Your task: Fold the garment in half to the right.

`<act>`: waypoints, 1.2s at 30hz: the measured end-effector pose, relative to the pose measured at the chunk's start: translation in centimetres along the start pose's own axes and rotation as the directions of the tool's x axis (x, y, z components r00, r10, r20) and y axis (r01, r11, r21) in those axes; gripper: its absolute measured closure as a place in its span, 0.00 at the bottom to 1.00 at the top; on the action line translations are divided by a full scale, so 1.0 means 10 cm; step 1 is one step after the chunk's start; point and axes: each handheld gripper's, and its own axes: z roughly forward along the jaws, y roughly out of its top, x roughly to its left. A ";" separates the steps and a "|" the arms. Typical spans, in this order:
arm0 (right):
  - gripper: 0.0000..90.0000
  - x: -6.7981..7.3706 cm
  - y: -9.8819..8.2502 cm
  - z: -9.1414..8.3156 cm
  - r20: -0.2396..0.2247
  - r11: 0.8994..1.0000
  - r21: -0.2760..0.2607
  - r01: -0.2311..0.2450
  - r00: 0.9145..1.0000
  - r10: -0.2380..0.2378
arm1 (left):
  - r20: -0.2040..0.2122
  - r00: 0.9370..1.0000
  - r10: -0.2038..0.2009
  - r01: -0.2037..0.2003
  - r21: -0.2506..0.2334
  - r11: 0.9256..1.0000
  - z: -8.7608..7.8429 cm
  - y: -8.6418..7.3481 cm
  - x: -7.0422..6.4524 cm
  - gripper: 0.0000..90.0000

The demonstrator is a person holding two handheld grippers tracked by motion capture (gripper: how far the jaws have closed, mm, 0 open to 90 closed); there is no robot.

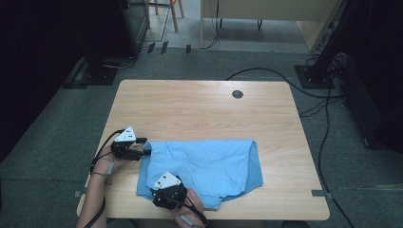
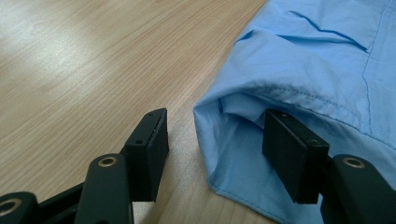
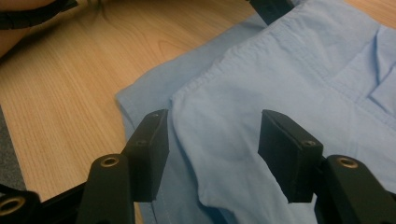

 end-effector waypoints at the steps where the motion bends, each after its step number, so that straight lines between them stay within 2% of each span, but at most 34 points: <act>1: 0.48 0.02 0.01 0.03 -0.005 1.000 0.001 0.006 1.000 -0.006 | -0.001 1.000 0.000 0.000 0.000 1.000 0.00 0.00 0.00 0.45; 5: 0.48 0.06 0.03 0.07 -0.006 1.000 0.003 0.015 1.000 -0.015 | -0.001 1.000 -0.001 0.001 0.000 1.000 0.00 0.00 0.00 0.45; 14: 0.48 0.10 0.02 0.13 -0.009 1.000 -0.006 0.003 1.000 -0.003 | 0.001 1.000 -0.005 0.005 -0.002 1.000 0.00 0.00 0.00 0.46; 15: 0.48 0.15 0.04 0.17 -0.012 1.000 -0.008 0.019 1.000 -0.019 | 0.001 1.000 -0.005 0.005 -0.002 1.000 0.00 0.00 0.00 0.46; 19: 0.48 0.19 0.06 0.20 -0.001 0.999 -0.012 0.032 0.999 -0.032 | 0.000 1.000 -0.001 0.001 -0.001 1.000 0.00 0.00 0.00 0.46; 27: 0.47 0.21 0.04 0.25 0.009 0.999 -0.007 0.037 0.999 -0.037 | 0.001 1.000 -0.001 0.001 -0.001 1.000 0.00 0.00 0.00 0.46; 28: 0.47 0.22 0.04 0.26 0.012 0.999 0.006 0.037 0.999 -0.037 | 0.004 1.000 0.002 -0.002 -0.003 1.000 0.00 0.00 -0.01 0.46; 30: 0.47 0.20 0.05 0.28 -0.001 1.000 0.016 0.025 1.000 -0.025 | 0.004 1.000 0.002 -0.002 -0.003 1.000 0.00 0.00 -0.01 0.49; 31: 0.49 0.20 0.05 0.28 -0.001 1.000 0.016 0.025 1.000 -0.025 | 0.018 1.000 0.008 -0.008 -0.012 1.000 0.00 0.00 -0.03 0.49; 32: 0.49 0.20 0.05 0.28 -0.001 1.000 0.016 0.025 1.000 -0.025 | 0.018 1.000 0.008 -0.008 -0.012 1.000 0.00 0.00 -0.03 0.59; 33: 0.49 0.19 0.06 0.27 -0.007 0.999 0.017 0.040 0.999 -0.039 | 0.018 1.000 0.008 -0.008 -0.012 1.000 0.00 0.00 -0.03 0.59; 34: 0.63 0.19 0.06 0.27 -0.007 0.999 0.017 0.040 0.999 -0.039 | 0.034 0.999 0.014 -0.013 -0.015 1.000 0.00 0.00 -0.05 0.59; 35: 0.63 0.19 0.06 0.27 -0.007 0.999 0.017 0.040 0.999 -0.039 | 0.034 0.999 0.014 -0.013 -0.015 1.000 0.00 0.00 -0.05 0.71; 36: 0.63 0.18 0.08 0.27 -0.015 0.998 0.021 0.061 0.998 -0.060 | 0.034 0.999 0.014 -0.013 -0.015 1.000 0.00 0.00 -0.05 0.71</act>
